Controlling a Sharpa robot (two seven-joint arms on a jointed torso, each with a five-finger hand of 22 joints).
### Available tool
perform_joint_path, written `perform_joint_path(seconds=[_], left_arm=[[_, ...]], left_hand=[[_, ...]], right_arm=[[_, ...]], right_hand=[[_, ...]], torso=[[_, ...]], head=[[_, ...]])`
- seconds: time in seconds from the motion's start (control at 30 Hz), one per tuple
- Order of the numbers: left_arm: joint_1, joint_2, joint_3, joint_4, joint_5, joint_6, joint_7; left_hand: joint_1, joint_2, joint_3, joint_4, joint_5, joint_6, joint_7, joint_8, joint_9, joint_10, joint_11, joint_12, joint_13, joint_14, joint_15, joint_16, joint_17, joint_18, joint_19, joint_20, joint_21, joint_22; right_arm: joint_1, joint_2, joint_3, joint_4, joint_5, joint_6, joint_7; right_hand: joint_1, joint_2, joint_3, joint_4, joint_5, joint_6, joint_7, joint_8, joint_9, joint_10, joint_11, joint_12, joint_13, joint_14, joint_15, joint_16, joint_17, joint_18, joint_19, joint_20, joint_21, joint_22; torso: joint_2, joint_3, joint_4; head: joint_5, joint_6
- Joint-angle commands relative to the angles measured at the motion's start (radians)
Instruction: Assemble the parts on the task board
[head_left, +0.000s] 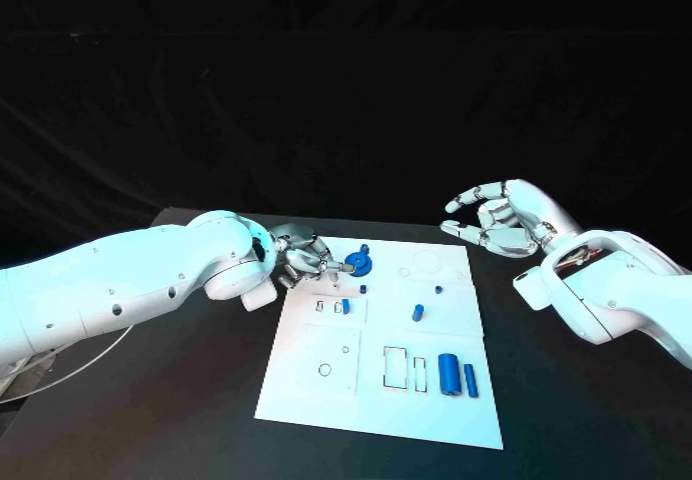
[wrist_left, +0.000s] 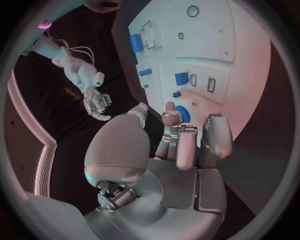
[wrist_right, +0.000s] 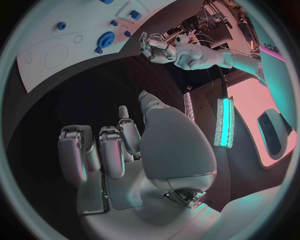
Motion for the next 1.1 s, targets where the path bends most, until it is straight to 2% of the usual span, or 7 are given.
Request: perform_joint_path(seconds=[0.03,0.23,0.37,0.47,0.63,0.83,1.1], left_arm=[[0.005,0.02,0.0,-0.011,-0.157,0.101,-0.151],[0.015,0.06,-0.003,-0.036,-0.148,0.139,-0.197],[0.021,0.077,-0.006,-0.048,-0.143,0.149,-0.207],[0.024,0.09,-0.011,-0.058,-0.139,0.155,-0.212],[0.027,0.115,-0.018,-0.081,-0.134,0.168,-0.218],[0.028,0.146,-0.029,-0.112,-0.128,0.176,-0.223],[0.028,0.167,-0.034,-0.129,-0.12,0.187,-0.225]], left_hand=[[-0.016,0.003,-0.018,-0.001,-0.007,0.003,-0.012,0.026,0.022,0.018,-0.006,0.036,0.042,0.076,-0.009,0.01,0.167,-0.013,0.014,-0.003,0.014,0.026],[-0.02,0.008,-0.057,-0.001,-0.007,-0.004,-0.022,0.066,0.065,0.038,-0.015,0.076,0.088,0.083,-0.017,0.022,0.188,-0.022,0.04,-0.009,0.037,0.073],[-0.017,0.009,-0.061,-0.001,-0.006,-0.005,-0.023,0.07,0.07,0.04,-0.015,0.08,0.093,0.084,-0.017,0.024,0.19,-0.023,0.043,-0.009,0.039,0.078],[-0.015,0.01,-0.063,-0.001,-0.004,-0.006,-0.023,0.073,0.073,0.04,-0.016,0.081,0.095,0.084,-0.018,0.025,0.191,-0.023,0.044,-0.01,0.041,0.081],[-0.015,0.015,-0.066,-0.001,-0.001,-0.007,-0.024,0.075,0.077,0.041,-0.016,0.084,0.098,0.085,-0.018,0.026,0.193,-0.024,0.046,-0.01,0.043,0.085],[-0.016,0.019,-0.068,-0.001,0.001,-0.009,-0.024,0.077,0.081,0.04,-0.016,0.084,0.097,0.085,-0.019,0.026,0.194,-0.024,0.047,-0.011,0.044,0.087],[-0.016,0.024,-0.069,-0.001,0.003,-0.011,-0.024,0.079,0.084,0.04,-0.016,0.085,0.098,0.086,-0.019,0.027,0.196,-0.024,0.048,-0.011,0.045,0.089]], right_arm=[[0.001,-0.003,-0.001,-0.001,0.028,0.017,-0.006],[0.002,-0.006,-0.002,-0.004,0.016,0.015,-0.026],[0.002,-0.005,-0.002,-0.006,0.011,0.015,-0.033],[0.001,-0.004,-0.002,-0.007,0.005,0.016,-0.039],[0.001,-0.002,-0.003,-0.009,0.0,0.018,-0.046],[0.001,0.0,-0.003,-0.011,-0.003,0.02,-0.052],[0.0,0.001,-0.003,-0.012,-0.006,0.019,-0.056]], right_hand=[[-0.007,0.002,0.002,0.001,0.005,0.006,-0.001,0.006,0.001,0.0,-0.008,0.006,0.021,0.085,-0.006,-0.005,0.177,0.016,0.05,-0.009,0.0,0.207],[-0.009,0.001,0.001,0.001,0.006,0.007,-0.002,0.008,0.002,0.0,-0.008,0.006,0.022,0.085,-0.007,-0.006,0.176,0.016,0.049,-0.009,-0.001,0.206],[-0.01,0.0,0.0,0.001,0.01,0.007,-0.003,0.01,0.003,0.001,-0.009,0.006,0.022,0.085,-0.008,-0.006,0.175,0.016,0.048,-0.01,-0.002,0.205],[-0.011,-0.002,0.001,0.0,0.034,0.004,-0.005,0.016,0.004,0.0,-0.011,0.004,0.019,0.084,-0.011,-0.008,0.173,0.017,0.047,-0.013,-0.005,0.204],[-0.012,-0.003,0.003,0.0,0.048,0.002,-0.005,0.019,0.005,0.0,-0.012,0.003,0.018,0.084,-0.012,-0.009,0.171,0.017,0.046,-0.015,-0.006,0.203],[-0.012,-0.003,0.003,0.0,0.051,0.001,-0.005,0.02,0.005,0.0,-0.012,0.003,0.018,0.084,-0.012,-0.009,0.171,0.017,0.046,-0.015,-0.007,0.203],[-0.013,-0.003,0.003,0.0,0.053,0.001,-0.005,0.02,0.005,-0.002,-0.012,0.001,0.016,0.082,-0.012,-0.011,0.166,0.018,0.043,-0.015,-0.01,0.2]], torso=[[-0.003,0.0044,-0.0038],[-0.001,0.0033,-0.0003],[0.0,0.0029,0.0],[-0.001,0.0024,-0.001],[0.0,0.0014,-0.0011],[0.0,0.0018,-0.0017],[0.0,0.0019,-0.001]], head=[[0.008,-0.008],[0.014,-0.01],[0.015,-0.013],[0.016,-0.015],[0.016,-0.017],[0.016,-0.018],[0.014,-0.02]])
